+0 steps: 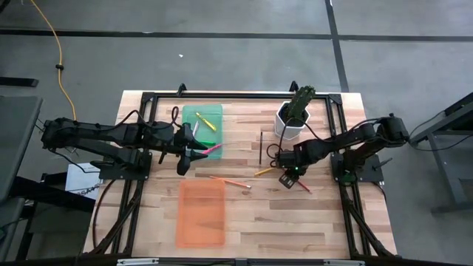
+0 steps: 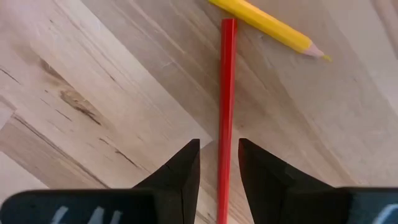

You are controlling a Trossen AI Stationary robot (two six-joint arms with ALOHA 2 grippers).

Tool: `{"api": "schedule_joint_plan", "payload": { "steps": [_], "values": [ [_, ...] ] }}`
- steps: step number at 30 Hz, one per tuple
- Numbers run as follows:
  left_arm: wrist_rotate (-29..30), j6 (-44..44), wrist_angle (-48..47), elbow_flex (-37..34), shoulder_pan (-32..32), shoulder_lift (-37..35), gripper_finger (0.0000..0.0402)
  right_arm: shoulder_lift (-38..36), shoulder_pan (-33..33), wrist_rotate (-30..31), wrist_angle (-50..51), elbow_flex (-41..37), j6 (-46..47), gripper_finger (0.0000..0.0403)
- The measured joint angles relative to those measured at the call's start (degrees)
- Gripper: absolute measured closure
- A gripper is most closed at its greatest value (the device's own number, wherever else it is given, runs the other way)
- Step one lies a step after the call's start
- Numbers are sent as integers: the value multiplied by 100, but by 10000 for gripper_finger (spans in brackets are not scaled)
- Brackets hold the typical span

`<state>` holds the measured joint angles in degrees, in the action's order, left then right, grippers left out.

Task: Sort pens & pencils
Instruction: Put the red pencil into the orange bin

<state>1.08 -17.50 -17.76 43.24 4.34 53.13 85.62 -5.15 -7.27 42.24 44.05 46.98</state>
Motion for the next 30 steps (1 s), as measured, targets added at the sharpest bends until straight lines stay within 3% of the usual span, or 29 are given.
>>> {"api": "schedule_joint_plan", "payload": {
  "steps": [30],
  "values": [
    [-17, 0, 2, 0, 0, -1, 264, 409, 24, -133, -232, 2, -157, 304]
  ]
}}
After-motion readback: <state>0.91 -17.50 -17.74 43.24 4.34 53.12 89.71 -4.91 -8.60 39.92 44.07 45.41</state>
